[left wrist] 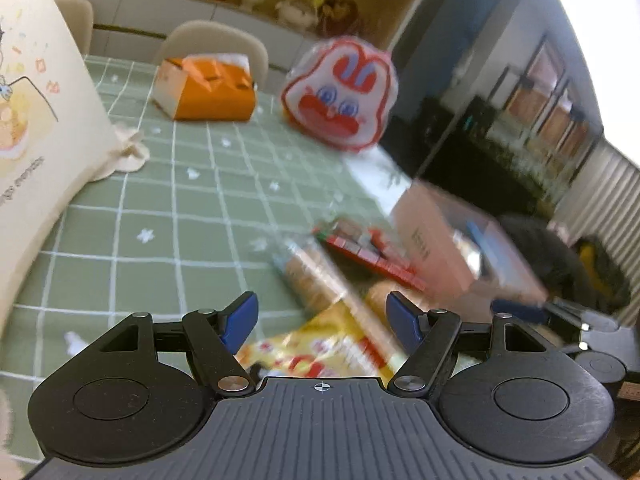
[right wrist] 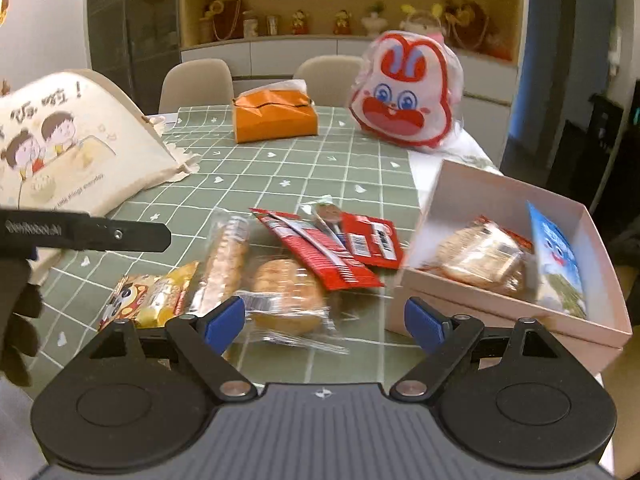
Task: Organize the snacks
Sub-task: 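Grasp the long wafer-stick packet with the left tool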
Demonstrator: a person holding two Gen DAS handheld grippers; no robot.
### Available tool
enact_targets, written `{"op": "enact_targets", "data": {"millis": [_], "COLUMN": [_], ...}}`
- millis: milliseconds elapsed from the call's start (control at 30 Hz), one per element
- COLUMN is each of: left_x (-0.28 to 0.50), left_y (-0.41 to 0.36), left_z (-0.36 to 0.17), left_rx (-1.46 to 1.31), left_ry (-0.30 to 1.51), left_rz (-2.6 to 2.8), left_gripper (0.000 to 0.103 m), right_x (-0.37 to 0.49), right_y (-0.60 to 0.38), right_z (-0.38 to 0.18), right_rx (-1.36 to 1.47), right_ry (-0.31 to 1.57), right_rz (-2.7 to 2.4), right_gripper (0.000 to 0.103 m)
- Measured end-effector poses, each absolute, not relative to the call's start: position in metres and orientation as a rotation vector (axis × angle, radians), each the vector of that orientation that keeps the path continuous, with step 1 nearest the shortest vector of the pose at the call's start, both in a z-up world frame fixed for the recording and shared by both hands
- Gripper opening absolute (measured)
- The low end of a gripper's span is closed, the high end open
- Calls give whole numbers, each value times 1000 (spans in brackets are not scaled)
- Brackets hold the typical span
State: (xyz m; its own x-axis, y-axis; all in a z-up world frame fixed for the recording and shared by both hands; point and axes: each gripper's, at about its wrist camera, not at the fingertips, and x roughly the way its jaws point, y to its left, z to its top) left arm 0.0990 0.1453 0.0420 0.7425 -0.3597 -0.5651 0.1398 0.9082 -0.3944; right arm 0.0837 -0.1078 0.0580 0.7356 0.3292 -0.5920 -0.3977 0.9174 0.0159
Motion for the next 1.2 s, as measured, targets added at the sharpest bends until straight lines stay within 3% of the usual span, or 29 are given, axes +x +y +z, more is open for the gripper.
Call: {"op": "enact_targets", "data": {"millis": [367,467,667,800,867,1200], "left_x": [102,101,98,96,97,131], "left_y": [159,159,154,147,146,136], "left_z": [33,34,36,36,34,22], "left_rx": [-347,-346,-369,-359,-359,-447], "left_ry": [757,751,735,731,728,786], "left_rz": [-254,-250,-309,-333,-335,-302], "left_gripper": [75,75,72,70,68,65], "right_x": [82,82,73,51,49,48], "right_y": [-64,-62,-62,-65,-68,-123], "right_z": [31,36,41,56,62,30], "right_rx": [-10,26,100,-26,-79,-2], "right_ry": [705,745,879,730,657,588], "right_rz": [485,511,647,559,473,323], "right_gripper": [87,79,75,76,81,82]}}
